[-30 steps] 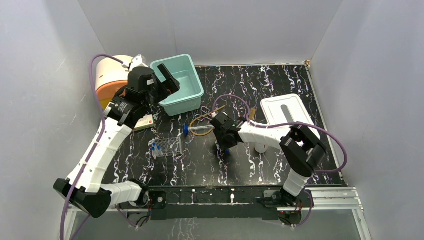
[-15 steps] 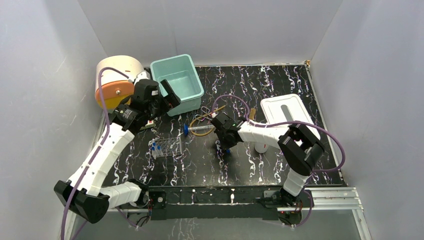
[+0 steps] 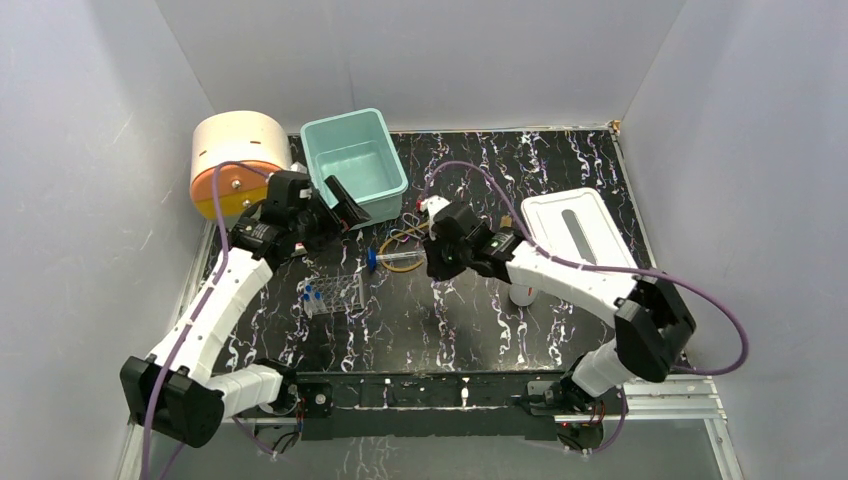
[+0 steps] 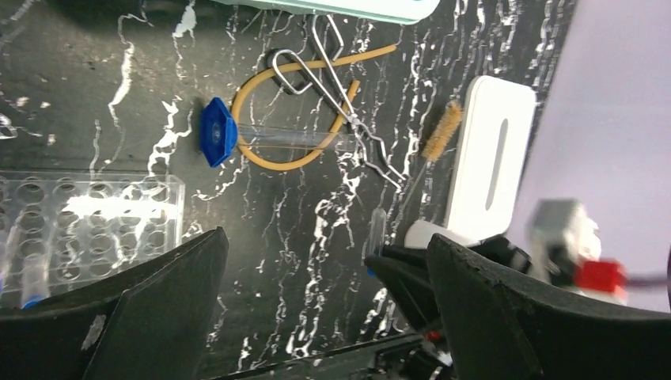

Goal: Organize the chemistry lab equipment

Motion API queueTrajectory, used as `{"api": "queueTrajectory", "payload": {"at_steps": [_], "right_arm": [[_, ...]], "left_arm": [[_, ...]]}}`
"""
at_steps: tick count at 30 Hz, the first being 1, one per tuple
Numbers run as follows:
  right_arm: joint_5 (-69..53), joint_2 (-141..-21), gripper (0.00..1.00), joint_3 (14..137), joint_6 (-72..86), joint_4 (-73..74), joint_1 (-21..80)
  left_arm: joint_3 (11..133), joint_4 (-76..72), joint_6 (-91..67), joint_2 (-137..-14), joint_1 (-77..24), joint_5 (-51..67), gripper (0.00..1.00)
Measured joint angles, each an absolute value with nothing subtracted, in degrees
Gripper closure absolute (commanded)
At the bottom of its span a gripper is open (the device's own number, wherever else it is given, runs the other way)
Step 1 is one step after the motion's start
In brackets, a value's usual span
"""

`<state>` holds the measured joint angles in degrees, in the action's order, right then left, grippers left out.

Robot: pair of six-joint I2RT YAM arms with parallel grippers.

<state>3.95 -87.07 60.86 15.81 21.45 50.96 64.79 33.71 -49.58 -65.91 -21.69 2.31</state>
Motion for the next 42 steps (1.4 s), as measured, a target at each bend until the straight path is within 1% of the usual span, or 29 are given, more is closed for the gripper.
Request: {"api": "queueTrajectory", "payload": {"at_steps": [4,10,13,16,18,21,23,26,30,35,37,39,42], "right_arm": [[-2.66,-83.11,0.8,63.4,15.59,18.5,50.76],[-13.52,-82.56,0.8,66.63,15.16,15.9,50.39],[-17.3,-83.31,0.8,68.38,15.16,15.99,50.15],[-19.7,-84.53,0.8,70.13,15.16,15.42,50.09],[-20.6,-84.93,0.8,70.61,15.14,15.11,50.04],[-21.56,-85.25,0.8,71.29,15.09,14.96,49.91],[-22.02,-85.47,0.8,71.59,15.03,14.83,49.84],[-22.83,-85.82,0.8,71.81,14.87,14.79,49.84],[-24.16,-87.33,0.8,72.6,14.31,14.92,49.82],[-25.08,-89.34,0.79,73.63,13.15,15.27,49.82],[-25.1,-89.38,0.79,73.65,12.97,15.53,49.82],[-25.26,-89.41,0.74,73.71,12.84,15.79,49.82],[-25.34,-89.41,0.59,73.71,12.8,16.1,49.84]], "left_arm": [[60.05,27.46,-51.33,-65.84,-16.38,12.29,0.09],[57.78,18.17,-52.6,-66.85,-15.86,27.09,0.19],[57.34,15.53,-52.71,-67.22,-15.88,31.83,0.29],[56.25,13.74,-52.6,-67.22,-15.88,35.83,0.42],[54.76,13.06,-52.14,-67.2,-15.88,38.3,0.49],[52.86,13.82,-51.37,-67.2,-15.9,40.25,0.59],[52.56,14.61,-50.81,-67.22,-15.9,41.15,0.63],[52.56,14.66,-50.13,-67.2,-15.9,42.22,0.66],[52.56,14.76,-49.69,-67.4,-15.9,44.07,0.68],[52.82,16.62,-47.99,-68.86,-15.9,44.42,0.86],[53.23,17.98,-46.7,-69.34,-15.88,44.16,0.91],[53.41,18.52,-45.91,-69.36,-15.9,44.18,0.92],[53.63,19.18,-45.43,-69.36,-15.9,44.01,0.93]]}}
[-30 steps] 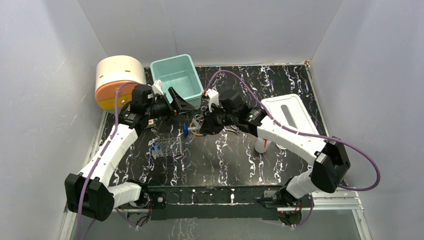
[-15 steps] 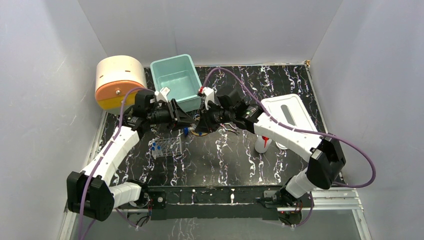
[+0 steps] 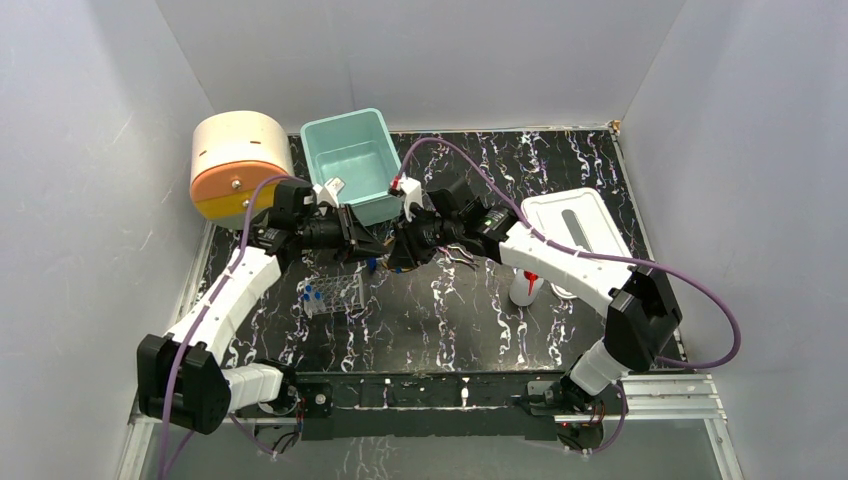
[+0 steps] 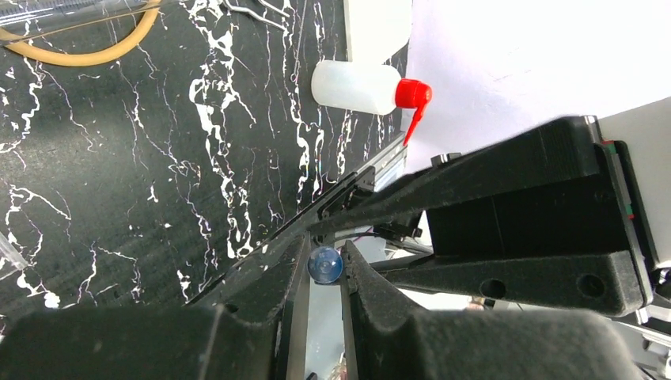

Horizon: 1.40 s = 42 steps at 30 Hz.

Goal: Organize the chemistry lab equipment

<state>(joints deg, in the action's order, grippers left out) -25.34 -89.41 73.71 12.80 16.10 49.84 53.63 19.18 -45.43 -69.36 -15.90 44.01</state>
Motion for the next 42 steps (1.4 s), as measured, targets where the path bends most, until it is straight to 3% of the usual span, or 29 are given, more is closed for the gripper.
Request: {"api": "queueTrajectory", "payload": {"at_steps": [2,7,10,14,29,42], "right_arm": [[-25.15,-89.41,0.44,73.71,13.02,16.1,49.84],[-22.61,-88.05,0.28,72.66,15.88,14.04,49.36],[-19.7,-83.37,0.22,69.08,21.43,9.69,47.75],[-13.98,-76.09,0.21,64.9,31.57,1.32,45.21],[1.89,-77.14,0.26,65.3,54.37,-10.79,44.99],[2.28,-80.68,0.58,68.86,55.35,-21.08,45.01]], "left_arm": [[54.35,19.94,-45.36,-69.36,-15.9,43.99,0.94],[58.41,20.4,-46.02,-69.36,-15.9,43.24,0.93],[60.93,19.29,-48.29,-69.36,-15.9,42.35,0.93],[61.93,15.75,-56.93,-69.36,-15.9,40.58,0.9],[65.17,2.7,-90.19,-69.78,-15.9,31.66,0.91],[62.57,-3.42,-100.57,-69.25,-15.88,30.39,0.9]]}}
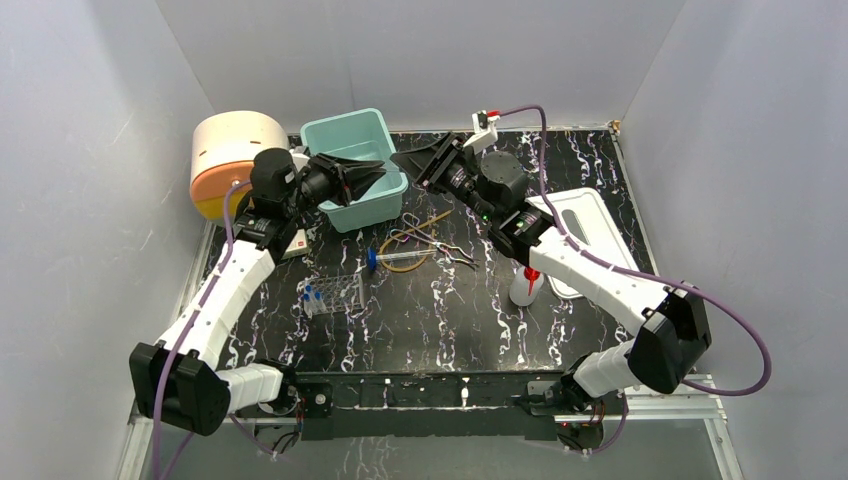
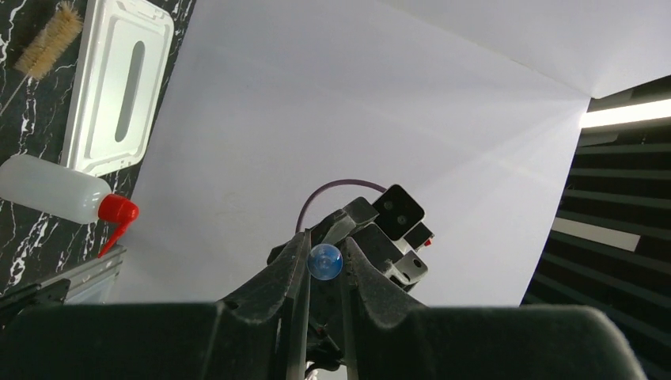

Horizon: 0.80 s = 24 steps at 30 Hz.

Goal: Organize the chemistry lab equipment

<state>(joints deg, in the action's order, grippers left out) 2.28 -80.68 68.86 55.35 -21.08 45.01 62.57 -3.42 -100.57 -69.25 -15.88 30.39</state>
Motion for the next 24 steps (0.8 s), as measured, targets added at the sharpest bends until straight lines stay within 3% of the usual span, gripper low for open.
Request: {"api": "queueTrajectory", "payload": {"at_steps": [4,7,9,24], "right_arm": [[2.42,-80.73,0.63,68.82,55.33,-21.19,45.01],[1.96,-80.73,0.48,68.82,55.44,-21.61,45.01],[1.52,-80.73,0.45,68.79,55.72,-21.61,45.01],[0.93,-79.57,0.7,66.83,55.27,-20.47,45.01]], "left_arm": [[60.82,-4.25,-101.93,-68.07,-15.88,30.09,0.89],[60.45,-4.27,-102.15,-67.29,-15.88,29.76,0.89],[60.36,-4.27,-102.15,-67.18,-15.88,29.43,0.89],[59.57,-4.78,-102.17,-67.11,-15.88,28.6,0.89]]}}
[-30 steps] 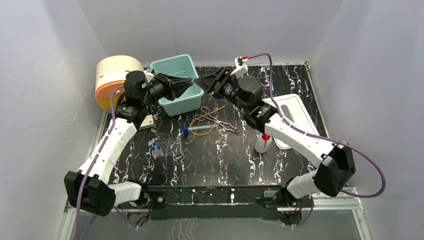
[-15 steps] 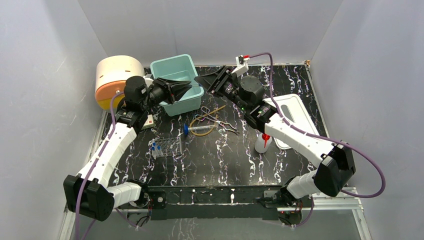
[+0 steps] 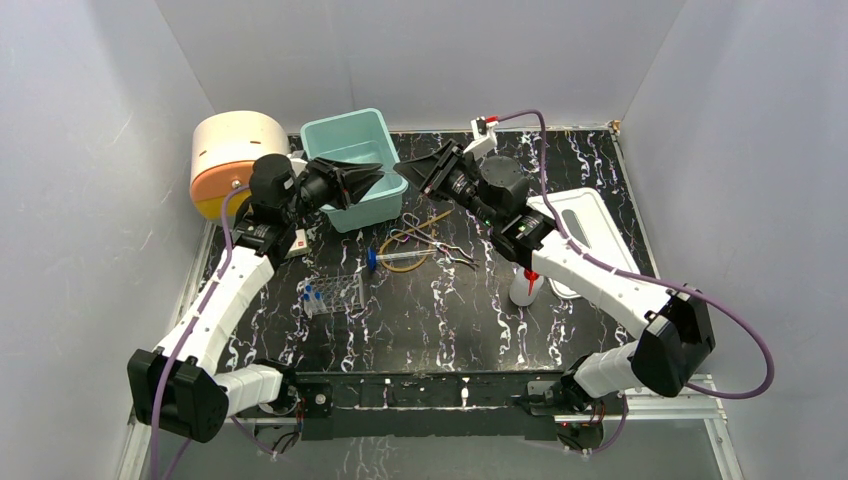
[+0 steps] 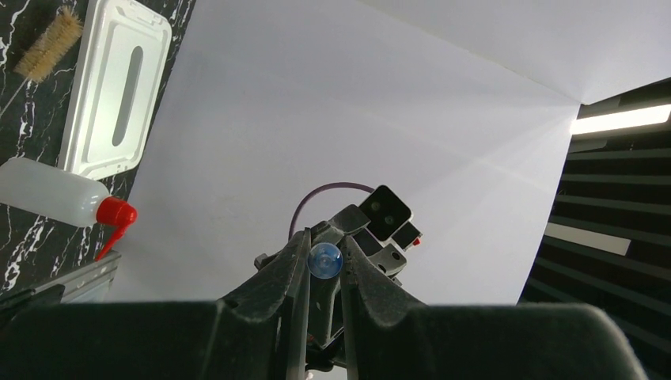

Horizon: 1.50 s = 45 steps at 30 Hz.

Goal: Organize the chemistry lab equipment

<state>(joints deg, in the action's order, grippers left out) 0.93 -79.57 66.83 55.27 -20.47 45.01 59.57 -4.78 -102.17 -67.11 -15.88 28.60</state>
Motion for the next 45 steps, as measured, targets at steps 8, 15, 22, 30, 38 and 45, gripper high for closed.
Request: {"api": "queueTrajectory", "payload": {"at_steps": [8,15,22,30,38,45], "right_arm": [[1.23,-79.33,0.77,66.85,54.22,-19.66,45.04],[1.02,-79.33,0.76,67.05,52.05,-18.24,45.06],[1.76,-79.7,0.74,71.61,43.64,-6.35,45.06],[-0.73,-87.81,0.75,83.64,30.98,10.41,45.52],[1.23,-100.29,0.74,92.79,18.0,21.78,56.97],[1.78,-111.79,0.74,103.98,11.33,26.3,67.29]], "left_arm": [[59.33,-4.84,-102.19,-67.09,-15.88,28.62,0.77],[58.98,-4.95,-99.48,-67.07,-15.81,28.4,0.22],[59.7,5.67,-88.4,-65.34,-12.01,27.46,0.15],[75.57,34.02,-65.12,-63.05,-9.28,10.55,0.11],[97.69,47.51,-49.36,-65.25,-9.26,-7.33,0.09],[110.39,51.48,-41.47,-68.93,-9.23,-14.04,0.03]]}}
